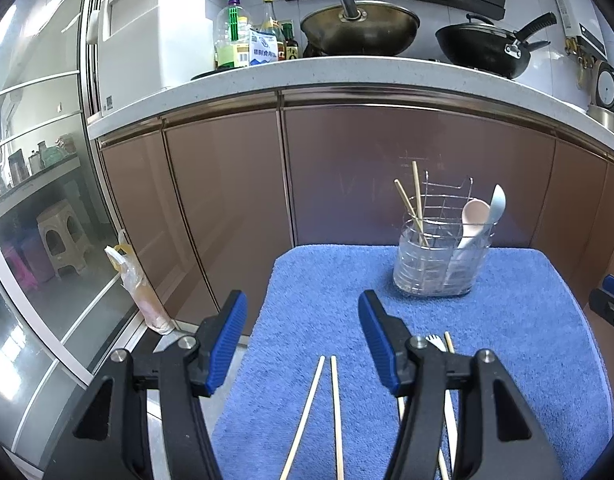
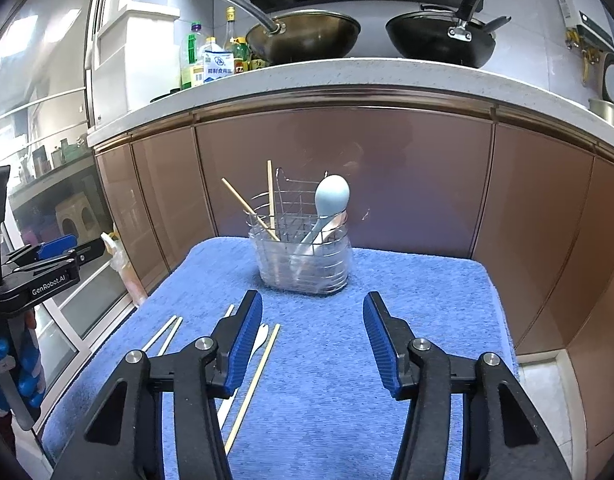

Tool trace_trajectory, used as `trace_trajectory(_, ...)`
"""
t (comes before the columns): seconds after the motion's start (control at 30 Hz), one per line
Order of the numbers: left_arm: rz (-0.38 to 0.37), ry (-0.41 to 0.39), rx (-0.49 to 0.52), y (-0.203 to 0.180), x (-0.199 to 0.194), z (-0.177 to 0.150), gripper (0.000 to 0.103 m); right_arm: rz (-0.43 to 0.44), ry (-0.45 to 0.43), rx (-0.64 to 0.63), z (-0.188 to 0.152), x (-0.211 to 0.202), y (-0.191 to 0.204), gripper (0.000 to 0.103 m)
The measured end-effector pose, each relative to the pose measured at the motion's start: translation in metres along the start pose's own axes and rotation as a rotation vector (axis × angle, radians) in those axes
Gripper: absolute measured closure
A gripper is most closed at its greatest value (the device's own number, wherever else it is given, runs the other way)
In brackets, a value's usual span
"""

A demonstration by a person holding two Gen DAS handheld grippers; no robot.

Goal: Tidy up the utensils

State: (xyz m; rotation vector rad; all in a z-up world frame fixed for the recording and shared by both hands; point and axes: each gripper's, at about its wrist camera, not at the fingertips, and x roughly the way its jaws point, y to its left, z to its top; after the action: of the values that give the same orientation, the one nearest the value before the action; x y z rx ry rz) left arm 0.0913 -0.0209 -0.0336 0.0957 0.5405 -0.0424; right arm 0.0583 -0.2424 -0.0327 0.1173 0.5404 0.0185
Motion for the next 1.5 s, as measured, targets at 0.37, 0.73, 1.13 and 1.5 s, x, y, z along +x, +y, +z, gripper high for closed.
trace_trajectory(0.37,-0.091,0.133,-0.078,0.024,0.025,-0.002,0.047,0.062,0.072,0.005,0.004,0.020,-0.001,0.053)
trace_trajectory(0.73,-0.216,0.273,-0.155,0.045,0.054,-0.012,0.047,0.088,0.136,-0.006,-0.002,0.044,0.002,0.053)
trace_trajectory(1.13,-0.407,0.623,-0.170,0.023,0.122,-0.043,0.070,0.229,0.383,0.000,-0.013,0.107,0.014,0.060)
trace_trajectory(1.5,-0.389,0.756,-0.157,0.006,0.163,-0.061,0.077,0.249,0.500,-0.004,-0.026,0.142,0.019,0.061)
